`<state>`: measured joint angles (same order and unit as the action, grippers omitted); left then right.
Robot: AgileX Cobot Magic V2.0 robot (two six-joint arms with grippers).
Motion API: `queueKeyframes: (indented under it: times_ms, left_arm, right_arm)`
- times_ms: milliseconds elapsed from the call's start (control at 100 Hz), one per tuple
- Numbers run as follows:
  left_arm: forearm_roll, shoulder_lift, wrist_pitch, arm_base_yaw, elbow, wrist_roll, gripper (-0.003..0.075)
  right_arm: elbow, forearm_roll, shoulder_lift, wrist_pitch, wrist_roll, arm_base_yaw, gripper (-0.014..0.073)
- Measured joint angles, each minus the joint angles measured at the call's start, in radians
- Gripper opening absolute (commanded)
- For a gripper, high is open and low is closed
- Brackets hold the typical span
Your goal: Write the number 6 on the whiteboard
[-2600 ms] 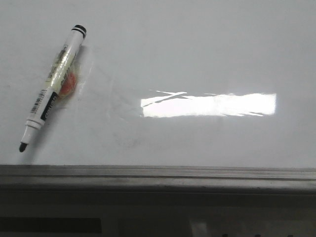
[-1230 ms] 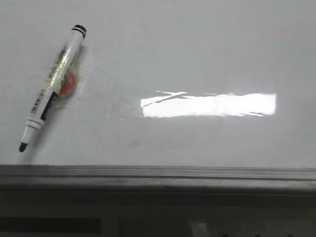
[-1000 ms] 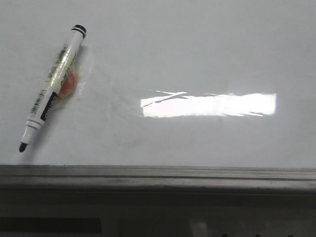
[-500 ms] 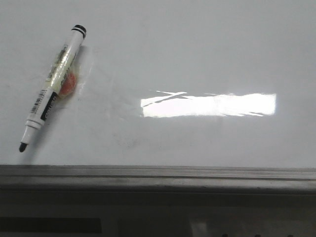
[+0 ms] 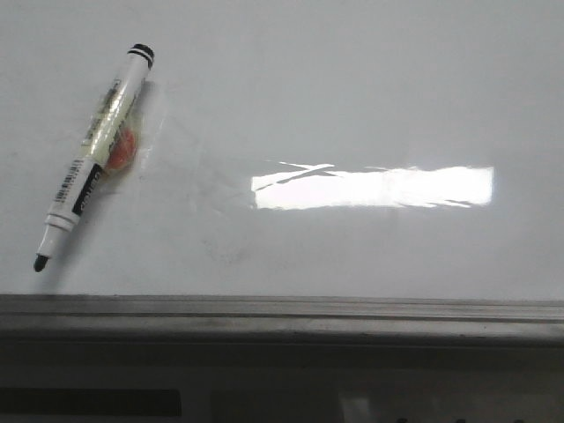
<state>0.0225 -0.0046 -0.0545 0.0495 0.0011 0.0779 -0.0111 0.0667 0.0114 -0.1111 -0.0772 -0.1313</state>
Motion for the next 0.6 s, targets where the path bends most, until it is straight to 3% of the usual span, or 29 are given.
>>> queueKeyframes:
  times_ms: [190,360,600]
  left_arm:
    - [0.039,0.000,-0.008,0.000,0.000,0.000,-0.0020]
    - [0.076,0.000,0.006,0.000,-0.002,0.002,-0.0020]
    - [0.094,0.020,0.255,0.000,-0.123,0.004,-0.0020]
  right_arm:
    - [0.000,-0.006,-0.003,-0.014,0.003,0.000,-0.0064]
    - [0.000,-0.067,-0.116,-0.042,0.003,0.000,-0.0064]
    - [0.079,-0.089,-0.357,-0.042,0.001,0.000,-0.0064]
